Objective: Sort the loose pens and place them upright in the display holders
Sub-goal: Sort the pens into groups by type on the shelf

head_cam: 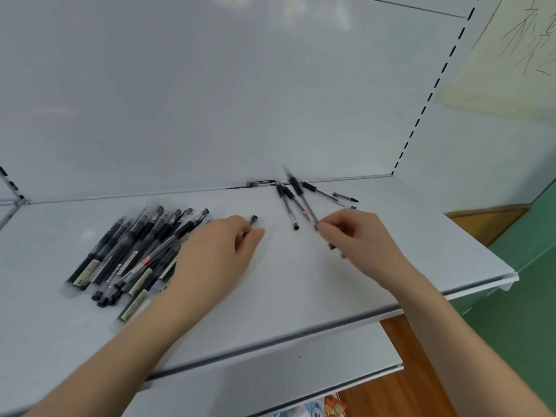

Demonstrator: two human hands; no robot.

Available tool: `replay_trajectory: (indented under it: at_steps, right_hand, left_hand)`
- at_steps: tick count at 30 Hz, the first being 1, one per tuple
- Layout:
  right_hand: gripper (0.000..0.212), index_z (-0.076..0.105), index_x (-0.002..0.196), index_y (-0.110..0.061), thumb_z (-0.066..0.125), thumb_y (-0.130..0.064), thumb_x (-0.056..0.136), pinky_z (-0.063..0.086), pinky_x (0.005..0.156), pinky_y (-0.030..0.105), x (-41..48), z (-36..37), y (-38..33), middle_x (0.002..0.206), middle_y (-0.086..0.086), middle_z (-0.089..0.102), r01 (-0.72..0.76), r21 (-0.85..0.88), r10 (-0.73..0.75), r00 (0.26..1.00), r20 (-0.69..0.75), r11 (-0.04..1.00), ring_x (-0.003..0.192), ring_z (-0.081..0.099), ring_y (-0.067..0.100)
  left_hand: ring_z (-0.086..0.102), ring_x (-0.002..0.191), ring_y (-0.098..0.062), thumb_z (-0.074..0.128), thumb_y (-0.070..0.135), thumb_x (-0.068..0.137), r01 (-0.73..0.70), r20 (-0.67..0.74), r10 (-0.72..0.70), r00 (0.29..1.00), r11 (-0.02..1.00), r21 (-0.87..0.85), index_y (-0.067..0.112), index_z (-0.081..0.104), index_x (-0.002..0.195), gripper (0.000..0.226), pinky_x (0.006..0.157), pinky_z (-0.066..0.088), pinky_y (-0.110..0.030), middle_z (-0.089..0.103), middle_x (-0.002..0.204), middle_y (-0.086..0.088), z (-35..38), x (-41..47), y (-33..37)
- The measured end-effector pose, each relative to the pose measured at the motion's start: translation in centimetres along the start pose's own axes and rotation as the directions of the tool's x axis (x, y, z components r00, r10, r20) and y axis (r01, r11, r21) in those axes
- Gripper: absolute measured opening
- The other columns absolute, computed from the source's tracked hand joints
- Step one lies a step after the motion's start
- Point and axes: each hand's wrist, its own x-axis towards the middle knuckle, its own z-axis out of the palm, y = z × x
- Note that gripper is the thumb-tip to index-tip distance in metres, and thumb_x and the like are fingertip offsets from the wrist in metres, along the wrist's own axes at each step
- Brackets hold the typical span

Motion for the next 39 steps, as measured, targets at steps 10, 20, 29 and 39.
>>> replay_trajectory:
  at_steps: [10, 20, 29, 39]
  right_hand:
    - [0.015, 0.067, 0.086, -0.004, 0.055, -0.014, 0.089, 0.044, 0.071, 0.023, 6.6, 3.8, -2.2, 0.079, 0.002, 0.065, 0.283, -0.122, -0.26, 0.95, 0.171, 0.951, 0.073, 0.056, 0.012]
    - [0.025, 0.06, 0.11, -0.005, 0.046, -0.01, 0.091, 0.044, 0.089, 0.036, 16.9, 8.7, -2.1, 0.118, 0.014, 0.058, 0.401, -0.637, -0.235, 0.913, 0.333, 0.658, 0.111, 0.052, 0.029]
    - [0.023, 0.064, 0.104, 0.0, 0.047, -0.008, 0.09, 0.044, 0.083, 0.034, 17.2, 8.7, -2.2, 0.11, 0.019, 0.06, 0.421, -0.677, -0.257, 0.907, 0.335, 0.604, 0.104, 0.055, 0.033]
    - [0.012, 0.06, 0.087, -0.011, 0.051, -0.014, 0.094, 0.057, 0.061, 0.019, 8.5, 3.6, -6.7, 0.082, 0.004, 0.069, 0.041, 0.569, -0.148, 0.979, 0.142, 0.821, 0.063, 0.07, 0.012]
  left_hand:
    - [0.065, 0.052, -0.009, 0.055, 0.014, 0.089, 0.268, 0.099, -0.277, 0.956, 0.682, -0.68, 0.008, 0.06, 0.078, 0.014, 0.059, 0.057, -0.025, 0.068, 0.063, -0.004, -1.5, 0.7, -0.9]
    - [0.062, 0.048, -0.009, 0.056, 0.015, 0.089, 0.281, 0.065, -0.327, 0.943, 0.672, -0.685, 0.003, 0.062, 0.085, 0.014, 0.051, 0.055, -0.023, 0.063, 0.064, -0.008, -3.3, -0.4, -3.8]
    - [0.064, 0.049, -0.013, 0.056, 0.014, 0.089, 0.291, 0.097, -0.316, 0.944, 0.656, -0.696, 0.007, 0.062, 0.08, 0.013, 0.047, 0.051, -0.019, 0.062, 0.055, 0.001, -3.5, -0.3, -4.1]
    - [0.049, 0.04, -0.01, 0.054, 0.018, 0.088, 0.231, 0.103, -0.218, 0.971, 0.716, -0.658, 0.014, 0.065, 0.087, 0.012, 0.058, 0.057, -0.038, 0.048, 0.042, 0.004, -3.4, -0.6, -2.3]
